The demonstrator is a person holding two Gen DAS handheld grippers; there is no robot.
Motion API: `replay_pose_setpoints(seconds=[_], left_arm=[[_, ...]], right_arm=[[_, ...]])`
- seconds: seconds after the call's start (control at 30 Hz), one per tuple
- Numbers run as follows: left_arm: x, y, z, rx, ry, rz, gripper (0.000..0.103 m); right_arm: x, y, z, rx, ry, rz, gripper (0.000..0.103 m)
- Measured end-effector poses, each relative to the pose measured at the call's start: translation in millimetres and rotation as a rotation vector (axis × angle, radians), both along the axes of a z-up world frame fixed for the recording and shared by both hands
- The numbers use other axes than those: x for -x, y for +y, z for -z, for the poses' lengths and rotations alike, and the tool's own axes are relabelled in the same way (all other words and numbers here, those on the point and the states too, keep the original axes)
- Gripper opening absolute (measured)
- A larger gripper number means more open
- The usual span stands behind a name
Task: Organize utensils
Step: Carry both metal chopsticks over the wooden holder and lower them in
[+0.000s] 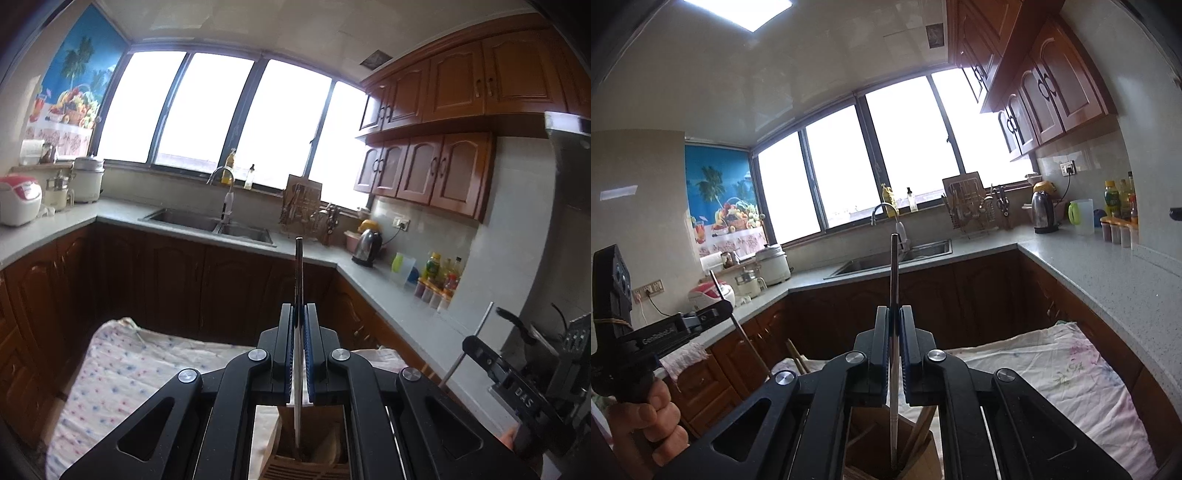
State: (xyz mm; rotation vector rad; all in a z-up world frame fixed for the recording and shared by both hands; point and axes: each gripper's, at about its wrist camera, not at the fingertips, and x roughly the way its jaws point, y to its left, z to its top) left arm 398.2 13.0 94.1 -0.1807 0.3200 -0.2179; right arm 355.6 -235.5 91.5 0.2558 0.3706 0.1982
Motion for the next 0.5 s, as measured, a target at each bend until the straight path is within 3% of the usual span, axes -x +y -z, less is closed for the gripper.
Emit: replay_pose_setpoints(seconds=[0.3, 0.5], left_arm=[[-39, -13, 69, 0.023, 0.063, -0.01, 0.003], [-54, -9, 84, 0.001, 0.118, 0.002, 0.003]], right_arm=[[-1, 10, 48, 0.015, 0.066, -0.018, 0.005], [0, 8, 71, 0.0, 0.133, -0.027, 0.005]])
